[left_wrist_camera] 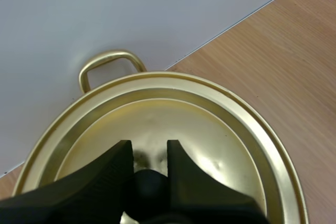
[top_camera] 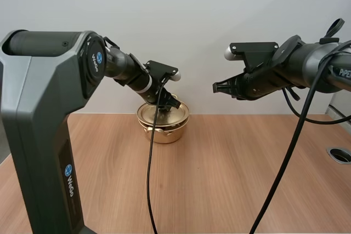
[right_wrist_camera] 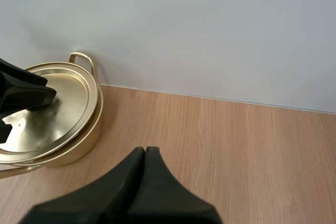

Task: Open the pot, put the car inside, and close it

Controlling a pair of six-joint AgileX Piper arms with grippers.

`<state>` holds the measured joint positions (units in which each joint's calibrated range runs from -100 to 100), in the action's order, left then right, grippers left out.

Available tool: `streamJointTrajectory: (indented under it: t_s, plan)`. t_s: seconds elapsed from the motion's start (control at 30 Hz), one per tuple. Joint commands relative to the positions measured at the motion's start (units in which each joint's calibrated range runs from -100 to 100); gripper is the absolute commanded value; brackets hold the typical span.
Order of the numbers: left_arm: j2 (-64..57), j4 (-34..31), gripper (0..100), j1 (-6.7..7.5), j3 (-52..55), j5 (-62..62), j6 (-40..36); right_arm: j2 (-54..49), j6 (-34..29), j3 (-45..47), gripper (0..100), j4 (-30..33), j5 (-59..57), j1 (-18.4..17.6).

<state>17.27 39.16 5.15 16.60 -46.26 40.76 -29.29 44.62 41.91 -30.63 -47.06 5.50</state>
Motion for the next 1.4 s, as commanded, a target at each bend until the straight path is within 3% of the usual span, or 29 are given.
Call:
streamJointTrajectory:
  t_s: [0.0,0.23,0.27,0.3,0.37,0.4,0.53,0.77,0.83,0.9,1.0,1.07,1.23,1.37]
  plan:
    - [0.0,0.0,58,0.03,-0.1,0.0,-0.1,0.0,0.1,0.1,0,-0.1,0.0,0.0]
    - [-1.6,-0.1,57,0.03,-0.1,-0.1,-1.9,0.0,0.1,0.1,0,-0.4,-0.2,0.0]
    - [-2.6,-0.1,51,0.03,-0.1,0.8,-2.7,0.0,0.1,0.1,0,-0.4,-0.2,0.0]
    - [-3.9,-0.1,39,-0.06,-0.1,1.3,-3.1,0.0,0.1,0.1,0,-0.4,-0.2,0.0]
    - [-6.8,-0.3,2,-0.06,-0.1,4.0,-3.1,0.0,0.1,0.1,0,-0.5,-0.4,0.0]
    - [-8.6,-0.6,0,-0.21,-0.1,5.5,-3.1,0.0,0.1,0.1,0,-1.0,-0.4,0.0]
    - [-15.4,-0.7,0,-1.07,-0.1,4.7,-3.1,0.0,0.1,0.1,0,-2.6,-0.4,0.0]
    - [-26.1,1.2,0,-3.24,-0.1,-13.2,-8.8,0.0,-0.5,-0.2,0,-6.8,0.4,0.0]
    - [-28.7,-0.2,0,-3.28,0.7,-13.1,-14.8,-0.8,-2.1,0.1,0,-6.8,4.5,0.0]
    - [-32.5,-5.8,0,-3.28,4.9,-0.5,-24.2,-2.7,-3.9,0.4,0,-6.7,8.5,0.0]
    - [-39.7,-13.5,0,-2.44,14.1,19.1,-28.5,-7.1,-4.1,2.4,0,-4.1,16.1,-0.7]
    - [-44.1,-13.7,0,-2.18,20.8,28.4,-28.7,-10.0,-4.4,4.5,0,-0.7,20.9,-1.8]
    - [-55.8,-13.8,0,-2.29,36.5,39.0,-28.7,-19.5,-4.5,13.2,0,3.1,30.7,-3.6]
    - [-66.0,-13.9,0,-3.18,44.8,40.3,-28.7,-30.8,-4.5,21.6,0,3.5,35.5,-3.6]
